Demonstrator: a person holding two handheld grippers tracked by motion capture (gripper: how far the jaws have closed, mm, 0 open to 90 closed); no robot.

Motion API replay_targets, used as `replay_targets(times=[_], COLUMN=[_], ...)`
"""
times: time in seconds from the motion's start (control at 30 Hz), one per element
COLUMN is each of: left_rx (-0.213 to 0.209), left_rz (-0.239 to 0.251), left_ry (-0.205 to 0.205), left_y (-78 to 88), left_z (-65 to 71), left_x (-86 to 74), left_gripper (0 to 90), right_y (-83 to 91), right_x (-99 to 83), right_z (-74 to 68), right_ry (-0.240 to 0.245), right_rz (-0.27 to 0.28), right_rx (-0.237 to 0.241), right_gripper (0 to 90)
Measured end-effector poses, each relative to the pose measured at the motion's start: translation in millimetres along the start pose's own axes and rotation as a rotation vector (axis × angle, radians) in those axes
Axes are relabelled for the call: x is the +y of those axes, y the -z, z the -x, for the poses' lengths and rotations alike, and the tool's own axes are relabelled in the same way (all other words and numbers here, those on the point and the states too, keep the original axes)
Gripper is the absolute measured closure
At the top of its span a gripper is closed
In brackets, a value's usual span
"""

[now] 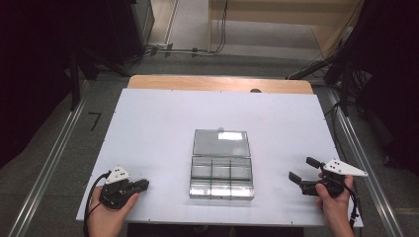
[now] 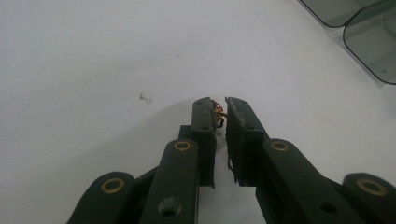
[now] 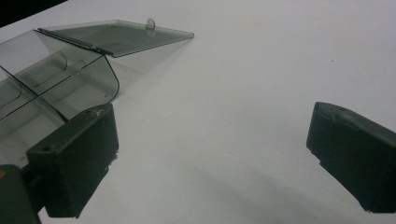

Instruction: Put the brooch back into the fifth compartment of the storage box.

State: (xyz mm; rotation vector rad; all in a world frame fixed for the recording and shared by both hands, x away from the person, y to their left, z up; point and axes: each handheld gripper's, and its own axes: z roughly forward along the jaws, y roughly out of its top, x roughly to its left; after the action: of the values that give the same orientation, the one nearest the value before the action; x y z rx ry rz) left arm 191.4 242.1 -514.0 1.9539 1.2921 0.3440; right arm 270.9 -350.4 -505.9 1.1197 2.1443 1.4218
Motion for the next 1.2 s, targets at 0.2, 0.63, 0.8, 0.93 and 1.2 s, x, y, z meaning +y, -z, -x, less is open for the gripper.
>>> replay_targets(times=[0.2, 0.63, 0.8, 0.93, 1.2], left_rx=[0.012, 0.041, 0.035, 0.051, 0.056], left_rz=[0.013, 0.020, 0.011, 0.029, 0.077], left_ry=[0.019, -0.004, -0.026, -0.038, -0.033], left_y=[2.4, -1.2, -1.4, 1.1, 10.2], left_z=[-4.2, -3.5, -2.0, -0.7, 0.7], left_x=[-0.9, -0.7, 0.8, 2.0, 4.6], left_gripper=[87.4, 89.6, 90.0, 90.0, 90.0], right_y=[-0.1, -0.4, -0.4, -0.2, -0.3], right_x=[0.0, -0.1, -0.2, -0.2, -0.2], right_z=[0.1, -0.5, -0.8, -0.6, -0.6], right_ry=[-0.003, 0.003, 0.003, 0.004, 0.006], right_rz=[0.000, 0.002, 0.001, 0.004, 0.004], right_rx=[-0.004, -0.010, -0.010, -0.010, -0.011], right_gripper=[0.8, 0.8, 0.8, 0.8, 0.8])
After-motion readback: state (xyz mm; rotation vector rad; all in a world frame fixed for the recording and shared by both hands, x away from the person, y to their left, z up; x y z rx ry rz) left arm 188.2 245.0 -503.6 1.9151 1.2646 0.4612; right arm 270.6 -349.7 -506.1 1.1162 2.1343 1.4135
